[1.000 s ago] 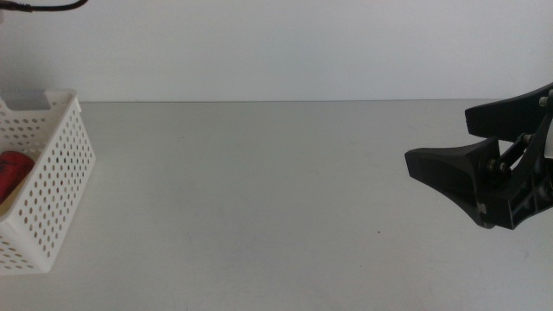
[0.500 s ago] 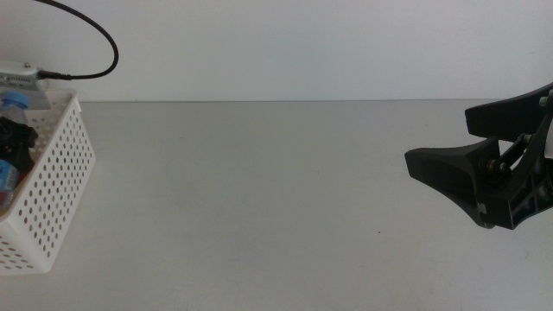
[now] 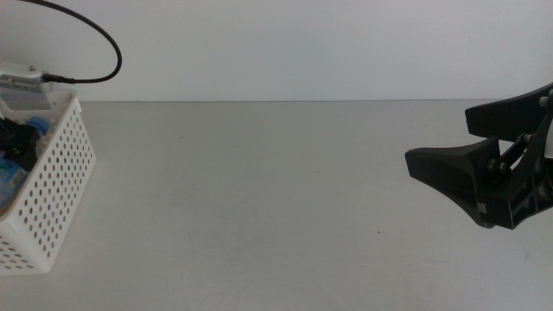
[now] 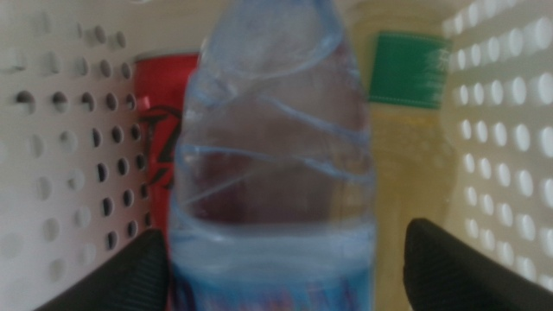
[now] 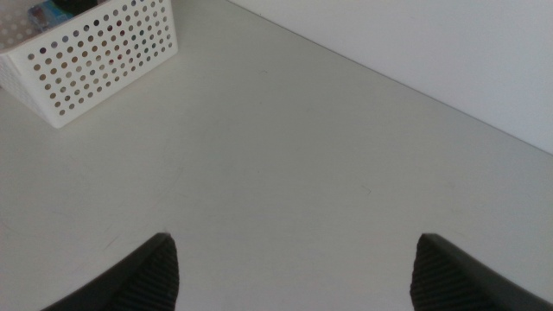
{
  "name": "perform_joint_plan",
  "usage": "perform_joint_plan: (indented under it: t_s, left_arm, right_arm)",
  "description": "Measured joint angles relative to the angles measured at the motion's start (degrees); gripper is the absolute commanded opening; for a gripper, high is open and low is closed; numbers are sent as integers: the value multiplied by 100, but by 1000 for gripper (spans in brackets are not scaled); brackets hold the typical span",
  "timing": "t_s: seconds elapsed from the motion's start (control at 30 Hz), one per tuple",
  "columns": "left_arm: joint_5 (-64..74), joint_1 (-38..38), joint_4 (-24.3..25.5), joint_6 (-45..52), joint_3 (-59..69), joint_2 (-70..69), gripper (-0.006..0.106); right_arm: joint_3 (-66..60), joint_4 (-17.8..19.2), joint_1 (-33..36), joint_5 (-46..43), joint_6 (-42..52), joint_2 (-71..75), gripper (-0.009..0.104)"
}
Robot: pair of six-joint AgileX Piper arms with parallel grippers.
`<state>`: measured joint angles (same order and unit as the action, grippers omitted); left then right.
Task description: Use arms to grab the bottles and put them into the dustbin to the left of the table.
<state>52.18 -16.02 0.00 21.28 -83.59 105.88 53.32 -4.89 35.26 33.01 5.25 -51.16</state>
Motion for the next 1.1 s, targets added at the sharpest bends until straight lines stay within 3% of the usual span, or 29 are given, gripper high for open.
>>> perform_joint_plan:
  t_s: [0.43,0.9,0.97,1.1]
  left_arm:
    - [458,73,-512,-139,-148,-872,93]
    - [318,1032,-912,-45,-154,-2597,93]
    - [213,1281,-825,-87,-103,-2848,93]
    - [-488,2006,-166,-868,533,-3624,93]
  right_arm:
    - [0,0,0,6,0,0,71]
    - [0,0,0,6,0,0,71]
    - [0,0,0,6,0,0,71]
    - [0,0,0,6,0,0,71]
